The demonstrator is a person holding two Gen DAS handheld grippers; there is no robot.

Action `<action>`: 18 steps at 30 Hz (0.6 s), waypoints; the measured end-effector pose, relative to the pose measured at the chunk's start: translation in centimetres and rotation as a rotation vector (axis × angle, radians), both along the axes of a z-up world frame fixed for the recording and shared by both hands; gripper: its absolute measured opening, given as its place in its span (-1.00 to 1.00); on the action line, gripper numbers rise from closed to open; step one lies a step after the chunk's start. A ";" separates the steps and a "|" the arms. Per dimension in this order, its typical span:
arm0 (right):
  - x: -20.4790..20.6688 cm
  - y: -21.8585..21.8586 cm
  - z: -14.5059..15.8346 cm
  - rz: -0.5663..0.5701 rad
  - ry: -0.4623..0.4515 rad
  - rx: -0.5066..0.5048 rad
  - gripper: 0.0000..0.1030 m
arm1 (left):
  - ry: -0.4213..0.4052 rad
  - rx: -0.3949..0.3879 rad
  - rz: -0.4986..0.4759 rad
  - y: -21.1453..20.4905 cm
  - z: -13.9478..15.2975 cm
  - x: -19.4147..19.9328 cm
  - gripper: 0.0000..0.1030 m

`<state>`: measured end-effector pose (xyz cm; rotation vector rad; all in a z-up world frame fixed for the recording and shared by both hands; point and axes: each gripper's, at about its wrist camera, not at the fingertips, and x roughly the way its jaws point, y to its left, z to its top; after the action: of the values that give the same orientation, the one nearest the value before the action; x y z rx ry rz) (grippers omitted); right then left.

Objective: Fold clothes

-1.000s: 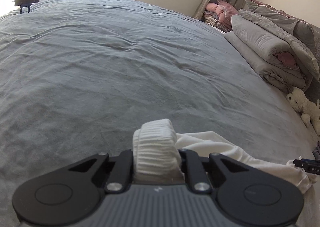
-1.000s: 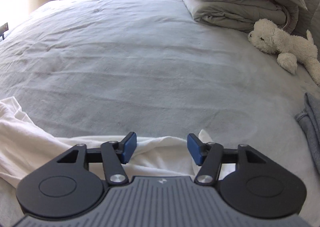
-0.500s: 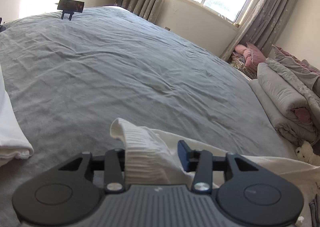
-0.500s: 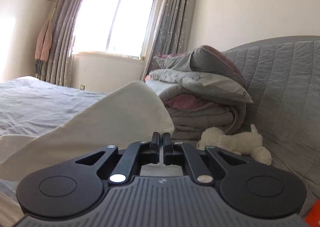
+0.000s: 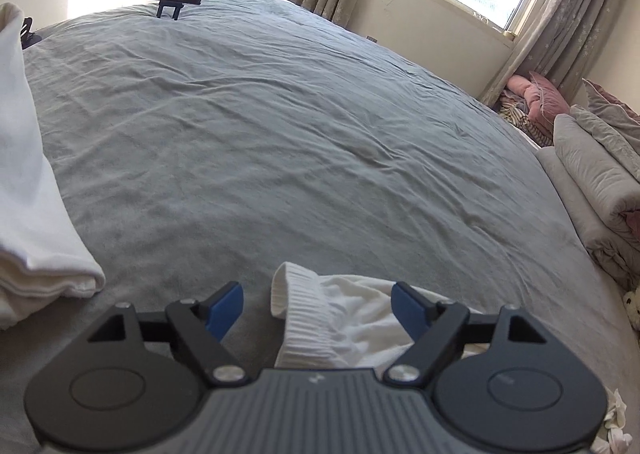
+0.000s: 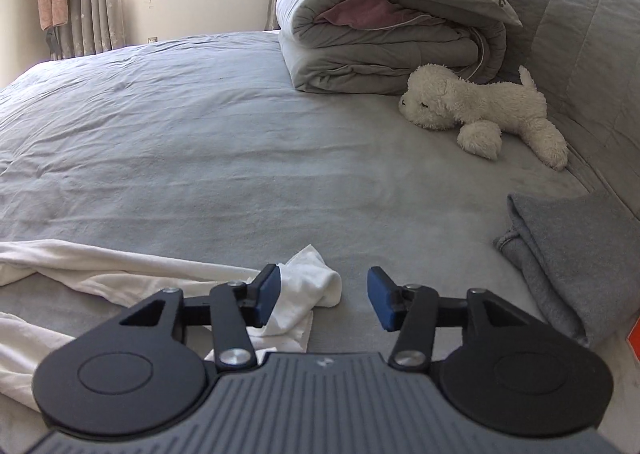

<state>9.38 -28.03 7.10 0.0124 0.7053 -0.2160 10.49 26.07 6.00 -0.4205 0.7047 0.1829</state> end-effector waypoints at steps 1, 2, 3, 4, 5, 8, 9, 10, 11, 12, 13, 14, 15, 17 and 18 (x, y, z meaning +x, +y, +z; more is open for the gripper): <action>-0.2 -0.1 0.0 0.003 0.011 0.009 0.02 | 0.001 0.010 -0.006 0.0 0.1 -0.2 0.63; -0.4 -0.3 0.0 0.006 0.022 0.018 0.02 | 0.001 0.025 -0.010 0.0 0.2 -0.5 0.65; -0.6 -0.4 0.0 0.009 0.032 0.026 0.02 | 0.001 0.040 -0.013 0.1 0.4 -0.9 0.66; -0.9 -0.5 0.0 0.011 0.038 0.031 0.02 | -0.002 0.048 -0.015 0.2 0.6 -1.2 0.67; -1.2 -0.7 0.1 0.013 0.043 0.036 0.02 | -0.005 0.055 -0.018 0.3 0.7 -1.5 0.68; -2.1 -0.9 0.1 0.029 0.068 0.040 0.02 | -0.005 0.064 -0.033 0.3 1.0 -2.6 0.69; -2.4 -1.0 0.0 0.039 0.078 0.039 0.02 | -0.003 0.066 -0.037 0.3 1.0 -3.1 0.70; -2.7 -1.0 0.0 0.052 0.086 0.036 0.02 | 0.002 0.069 -0.041 0.3 1.0 -3.6 0.72; -3.1 -1.0 -0.1 0.066 0.094 0.032 0.02 | 0.018 0.070 -0.041 0.2 0.9 -4.3 0.73; -3.3 -1.0 -0.2 0.078 0.102 0.028 0.02 | 0.034 0.070 -0.041 0.2 0.8 -4.9 0.73; -3.5 -1.0 -0.2 0.085 0.106 0.020 0.02 | 0.054 0.062 -0.044 0.2 0.7 -5.6 0.73; -3.7 -1.1 -0.3 0.090 0.111 0.014 0.02 | 0.059 0.051 -0.053 0.3 0.7 -6.3 0.73; -3.8 -1.2 -0.4 0.094 0.114 0.015 0.02 | 0.051 0.044 -0.062 0.3 0.7 -6.8 0.73; -3.9 -1.3 -0.5 0.101 0.122 0.017 0.02 | 0.036 0.048 -0.081 0.2 0.7 -7.5 0.73; -4.0 -1.4 -0.5 0.104 0.123 0.023 0.02 | 0.047 0.064 -0.093 0.0 0.5 -7.5 0.73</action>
<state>5.43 -29.39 6.57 -0.0154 0.8284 -0.1089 2.97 26.08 6.46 -0.3226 0.7610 0.1276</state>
